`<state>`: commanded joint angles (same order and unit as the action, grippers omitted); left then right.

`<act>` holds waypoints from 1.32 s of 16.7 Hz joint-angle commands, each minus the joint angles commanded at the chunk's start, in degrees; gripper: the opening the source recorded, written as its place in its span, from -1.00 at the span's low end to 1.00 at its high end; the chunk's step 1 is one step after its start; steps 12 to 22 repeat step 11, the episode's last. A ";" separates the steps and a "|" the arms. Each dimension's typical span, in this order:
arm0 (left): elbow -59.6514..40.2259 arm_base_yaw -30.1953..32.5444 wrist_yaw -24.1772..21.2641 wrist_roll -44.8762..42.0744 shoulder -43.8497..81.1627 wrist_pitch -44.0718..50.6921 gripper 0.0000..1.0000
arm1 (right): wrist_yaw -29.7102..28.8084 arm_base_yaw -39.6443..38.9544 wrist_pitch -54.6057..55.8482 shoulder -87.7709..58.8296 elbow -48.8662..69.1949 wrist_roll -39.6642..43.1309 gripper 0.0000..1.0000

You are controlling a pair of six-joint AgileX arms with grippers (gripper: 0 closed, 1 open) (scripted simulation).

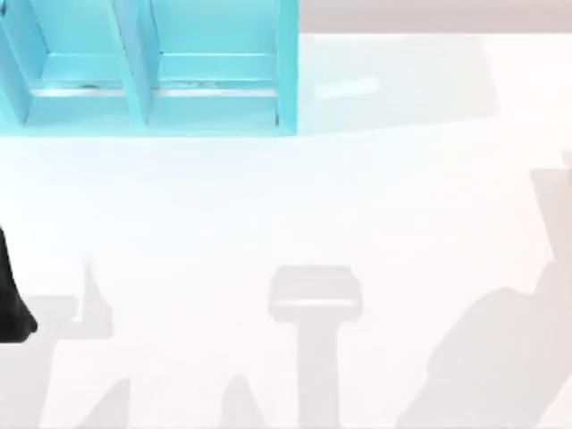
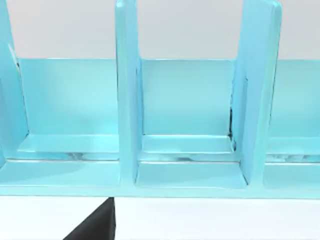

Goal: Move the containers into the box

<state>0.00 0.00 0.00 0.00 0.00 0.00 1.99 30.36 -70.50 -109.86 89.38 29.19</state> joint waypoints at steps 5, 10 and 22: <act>0.00 0.00 0.00 0.00 0.00 0.00 1.00 | -0.02 -0.11 -12.23 -0.64 13.60 0.24 1.00; 0.00 0.00 0.00 0.00 0.00 0.00 1.00 | -0.10 -0.03 -21.08 -0.72 22.43 0.06 1.00; 0.00 0.00 0.00 0.00 0.00 0.00 1.00 | -0.09 -0.04 -21.18 -0.68 22.54 0.11 1.00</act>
